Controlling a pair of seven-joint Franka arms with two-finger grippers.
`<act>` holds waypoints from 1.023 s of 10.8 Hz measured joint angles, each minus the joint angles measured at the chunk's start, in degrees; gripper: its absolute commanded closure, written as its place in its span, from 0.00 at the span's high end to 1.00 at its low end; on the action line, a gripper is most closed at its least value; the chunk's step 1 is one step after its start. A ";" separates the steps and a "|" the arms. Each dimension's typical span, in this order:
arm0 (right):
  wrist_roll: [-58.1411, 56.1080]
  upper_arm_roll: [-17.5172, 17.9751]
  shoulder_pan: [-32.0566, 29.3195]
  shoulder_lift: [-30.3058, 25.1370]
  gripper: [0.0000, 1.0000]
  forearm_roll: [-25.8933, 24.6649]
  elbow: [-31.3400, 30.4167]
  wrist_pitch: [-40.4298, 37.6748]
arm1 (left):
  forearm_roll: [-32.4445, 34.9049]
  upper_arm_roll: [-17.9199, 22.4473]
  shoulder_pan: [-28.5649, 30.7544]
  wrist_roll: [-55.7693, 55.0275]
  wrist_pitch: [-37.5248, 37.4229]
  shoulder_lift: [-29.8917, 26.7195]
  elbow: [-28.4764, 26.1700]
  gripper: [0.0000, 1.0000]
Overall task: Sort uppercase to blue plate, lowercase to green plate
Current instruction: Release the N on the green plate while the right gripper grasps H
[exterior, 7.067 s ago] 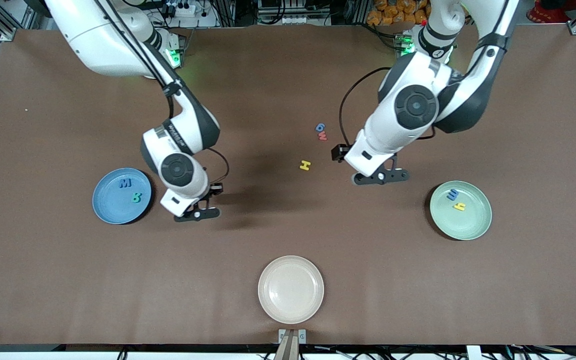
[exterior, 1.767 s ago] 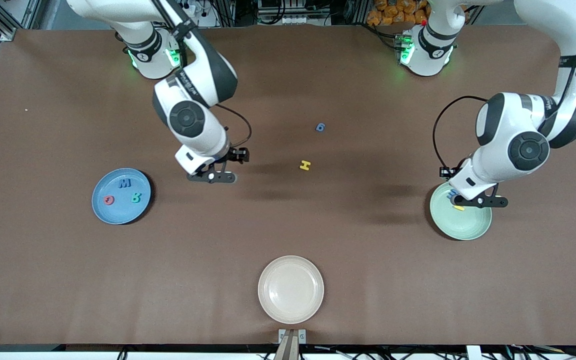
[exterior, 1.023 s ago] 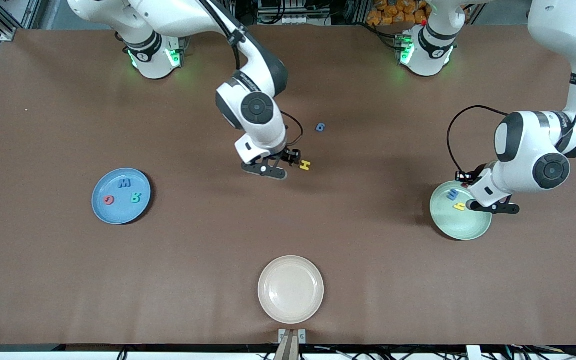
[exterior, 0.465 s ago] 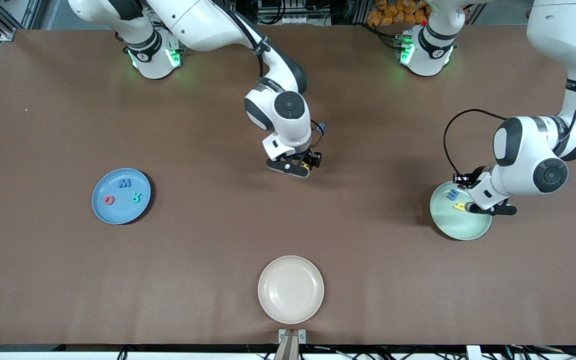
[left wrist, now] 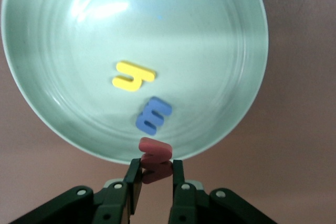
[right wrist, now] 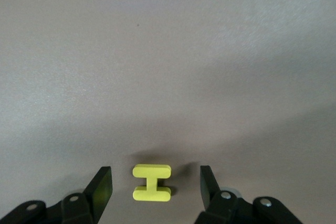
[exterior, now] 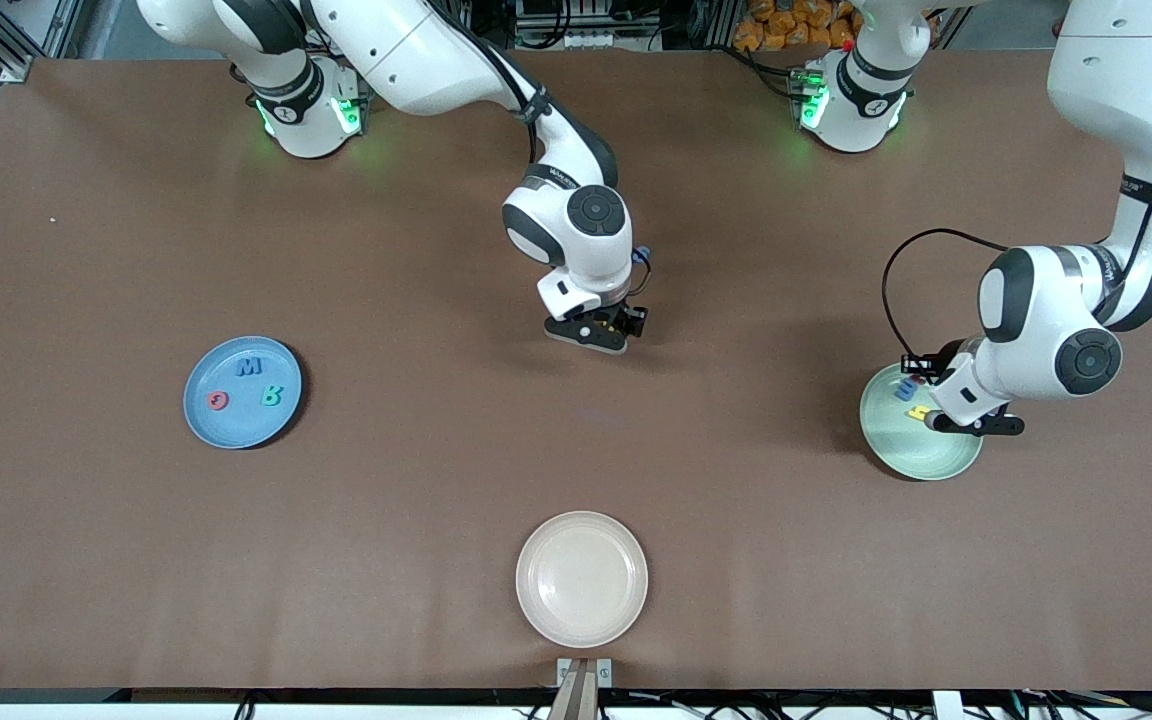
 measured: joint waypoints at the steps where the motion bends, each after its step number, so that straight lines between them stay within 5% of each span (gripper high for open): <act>1: 0.48 0.00 0.14 0.41 0.69 -0.14 0.22 0.20 | 0.00 -0.02 -0.03 -0.07 0.37 0.27 0.55 0.99; 5: 0.78 0.02 0.56 1.68 0.64 -0.41 0.82 0.67 | 3.67 -0.38 -1.01 0.16 0.00 -0.12 4.80 1.00; 9: 0.80 0.33 0.71 2.10 0.53 -0.44 1.07 1.18 | 3.67 -2.50 -2.93 0.15 -8.30 -3.97 9.35 1.00; 11: 0.82 0.73 0.82 2.14 0.33 -0.52 1.26 1.14 | 3.67 -4.25 -3.79 -0.27 -9.41 -4.87 9.91 1.00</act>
